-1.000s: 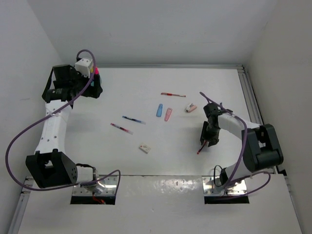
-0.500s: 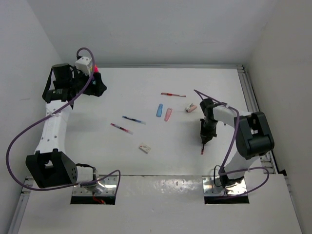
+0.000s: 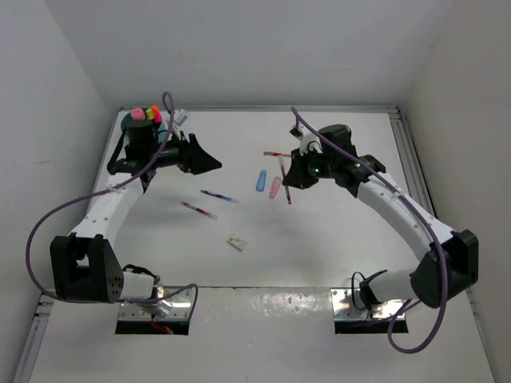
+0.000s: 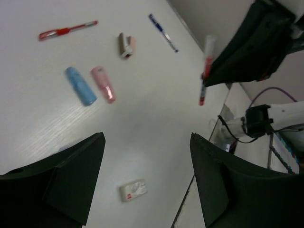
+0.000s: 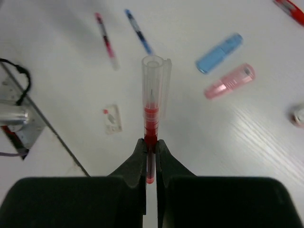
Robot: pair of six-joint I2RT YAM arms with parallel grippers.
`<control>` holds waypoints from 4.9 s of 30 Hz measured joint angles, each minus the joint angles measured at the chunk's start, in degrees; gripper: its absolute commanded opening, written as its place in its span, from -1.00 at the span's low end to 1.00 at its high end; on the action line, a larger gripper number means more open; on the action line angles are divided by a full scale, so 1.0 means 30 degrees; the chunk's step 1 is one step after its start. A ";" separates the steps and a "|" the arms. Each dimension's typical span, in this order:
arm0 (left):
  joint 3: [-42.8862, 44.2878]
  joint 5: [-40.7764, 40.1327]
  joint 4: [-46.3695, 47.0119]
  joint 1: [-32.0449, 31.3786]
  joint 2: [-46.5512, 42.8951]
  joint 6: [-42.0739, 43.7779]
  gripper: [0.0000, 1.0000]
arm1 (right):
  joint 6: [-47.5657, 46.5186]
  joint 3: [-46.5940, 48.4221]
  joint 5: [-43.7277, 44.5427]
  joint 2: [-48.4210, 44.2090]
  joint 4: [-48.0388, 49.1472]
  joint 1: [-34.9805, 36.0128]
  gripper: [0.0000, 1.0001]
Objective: Sort the stationery into containers
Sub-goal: Pass the stationery from the right arm to the left, then place the stationery into the container
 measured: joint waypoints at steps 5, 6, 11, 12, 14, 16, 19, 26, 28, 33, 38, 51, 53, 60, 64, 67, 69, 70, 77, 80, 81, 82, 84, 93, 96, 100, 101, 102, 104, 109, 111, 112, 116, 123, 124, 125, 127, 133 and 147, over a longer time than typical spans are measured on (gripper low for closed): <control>0.3235 0.1705 -0.1049 -0.1268 0.0197 0.0393 0.49 | -0.0102 0.1188 -0.2069 0.1705 0.1996 0.1202 -1.00; 0.3381 0.1938 -0.0255 -0.1180 0.0124 -0.0036 0.46 | -0.0204 0.1202 -0.2222 0.1953 0.2127 0.1435 -1.00; 0.3330 0.2317 0.2186 -0.0896 0.0335 -0.1807 0.35 | -0.0809 0.1654 -0.2171 0.2412 0.2404 0.2448 -1.00; 0.3330 0.2324 0.2310 -0.0976 0.0466 -0.1887 0.36 | -0.0962 0.2069 -0.2171 0.2521 0.2375 0.2667 -1.00; 0.3315 0.2200 0.2623 -0.1348 0.0750 -0.2084 0.36 | -0.1231 0.2965 -0.2186 0.2783 0.2492 0.3002 -1.00; 0.3235 0.2011 0.3118 -0.1836 0.0991 -0.2310 0.37 | -0.1457 0.3694 -0.2215 0.2958 0.2594 0.3169 -1.00; 0.3228 0.1588 0.3869 -0.2688 0.1545 -0.2659 0.37 | -0.1858 0.4401 -0.2251 0.3133 0.2688 0.3155 -1.00; 0.3519 0.1195 0.5238 -0.3708 0.3286 -0.3657 0.30 | -0.2404 0.6368 -0.2506 0.4597 0.2382 0.3147 -1.00; 0.3606 0.1166 0.5690 -0.3781 0.3490 -0.3927 0.21 | -0.2506 0.6812 -0.2579 0.4874 0.2288 0.3147 -1.00; 0.3891 0.1370 0.6674 -0.3767 0.3534 -0.4670 -0.35 | -0.2637 0.7359 -0.2528 0.5085 0.2040 0.3126 -1.00; 0.4102 0.1836 0.7504 -0.3636 0.3541 -0.5450 -1.00 | -0.2652 0.7759 -0.2171 0.5187 0.2055 0.3118 -1.00; 0.6849 -0.2550 0.2200 0.0401 0.3854 -0.0073 -1.00 | -0.0699 1.0877 -0.0430 0.6790 0.0022 -0.0270 0.28; 0.7351 -0.4656 0.0940 0.1202 0.3942 0.1807 -1.00 | -0.0095 1.0783 0.0124 0.6841 -0.0583 -0.2222 0.22; 0.9755 -1.0914 -0.0444 0.3461 0.6324 0.7176 -1.00 | 0.0386 0.7657 0.2543 0.6805 -0.1231 -0.7410 0.17; 1.0513 -1.2874 -0.0240 0.4473 0.8043 0.9289 -1.00 | 0.0386 0.6790 0.3286 0.6812 -0.1676 -0.9180 0.15; 1.1562 -1.3617 -0.0248 0.5319 0.9617 1.0411 -1.00 | 0.0379 0.6747 0.3519 0.6812 -0.1625 -1.0236 0.15; 1.2582 -1.3828 -0.0255 0.5676 1.0564 1.0885 -1.00 | 0.0372 0.6601 0.3563 0.6812 -0.1530 -1.0703 0.15; 1.3136 -1.3857 -0.0306 0.5843 1.1052 1.1067 -1.00 | 0.0357 0.6462 0.3599 0.6812 -0.1472 -1.0892 0.15; 1.5642 -1.3704 0.0117 0.6237 1.3121 1.1657 -1.00 | 0.0182 0.5508 0.3548 0.6834 -0.1647 -1.1628 0.12; 1.5985 -1.3362 0.0342 0.6244 1.3726 1.1475 -1.00 | 0.0131 0.5508 0.3388 0.6834 -0.1647 -1.1781 0.10; 1.5985 -1.3216 0.0357 0.6244 1.3828 1.1366 -1.00 | 0.0102 0.5508 0.3373 0.6841 -0.1683 -1.1817 0.11; 1.5985 -1.3063 0.0372 0.6244 1.3974 1.1249 -1.00 | 0.0095 0.5508 0.3351 0.6841 -0.1712 -1.1861 0.10; 1.5985 -1.2845 0.0401 0.6244 1.4185 1.0994 -1.00 | 0.0087 0.5508 0.3293 0.6849 -0.1821 -1.1890 0.10; 1.4484 -1.2692 0.1858 0.6382 1.4098 0.9923 -1.00 | 0.0080 0.5523 0.3249 0.7031 -0.2433 -1.2138 0.10; 1.3646 -1.2531 0.2171 0.6390 1.3974 0.9770 -1.00 | 0.0080 0.5523 0.3257 0.7038 -0.2499 -1.2160 0.10; 1.3019 -1.2160 0.2317 0.6382 1.3755 0.9413 -1.00 | 0.0080 0.5523 0.3257 0.7038 -0.2514 -1.2182 0.11; 1.2845 -1.2123 0.2346 0.6382 1.3639 0.9355 -1.00 | 0.0080 0.5523 0.3249 0.7038 -0.2514 -1.2174 0.11; 1.2670 -1.2094 0.2433 0.6382 1.3493 0.9275 -1.00 | 0.0080 0.5523 0.3249 0.7038 -0.2514 -1.2174 0.11; 1.2335 -1.2080 0.2586 0.6382 1.3165 0.9158 -1.00 | 0.0080 0.5523 0.3249 0.7038 -0.2514 -1.2189 0.11; 1.2072 -1.2101 0.3169 0.6382 1.2531 0.8939 -1.00 | 0.0080 0.5523 0.3242 0.7038 -0.2514 -1.2247 0.11; 1.2080 -1.2116 0.3395 0.6382 1.2429 0.8925 -1.00 | 0.0080 0.5523 0.3235 0.7038 -0.2514 -1.2269 0.11; 1.2087 -1.2123 0.3446 0.6382 1.2407 0.8925 -1.00 | 0.0080 0.5523 0.3235 0.7038 -0.2514 -1.2269 0.11; 1.2094 -1.2087 0.3432 0.6382 1.2407 0.8932 -1.00 | 0.0080 0.5523 0.3228 0.7038 -0.2514 -1.2276 0.11; 1.2109 -1.1366 0.3388 0.6382 1.2400 0.8932 -1.00 | 0.0080 0.5523 0.3228 0.7038 -0.2514 -1.2276 0.11; 1.2109 -1.1278 0.3381 0.6382 1.2400 0.8932 -1.00 | 0.0087 0.5523 0.3220 0.7038 -0.2514 -1.2276 0.11; 1.2109 -1.1198 0.3381 0.6375 1.2400 0.8925 -1.00 | 0.0087 0.5523 0.3220 0.7038 -0.2514 -1.2276 0.11; 1.2116 -1.1089 0.3359 0.6360 1.2400 0.8910 -1.00 | 0.0087 0.5523 0.3228 0.7038 -0.2514 -1.2276 0.11; 1.2429 -1.0608 0.2885 0.6360 1.2298 0.8670 -1.00 | 0.0051 0.5523 0.3242 0.7038 -0.2528 -1.2276 0.11; 1.2968 -0.8510 0.2346 0.5741 1.0608 0.7628 -1.00 | -0.0204 0.5523 0.3249 0.7060 -0.2652 -1.2284 0.11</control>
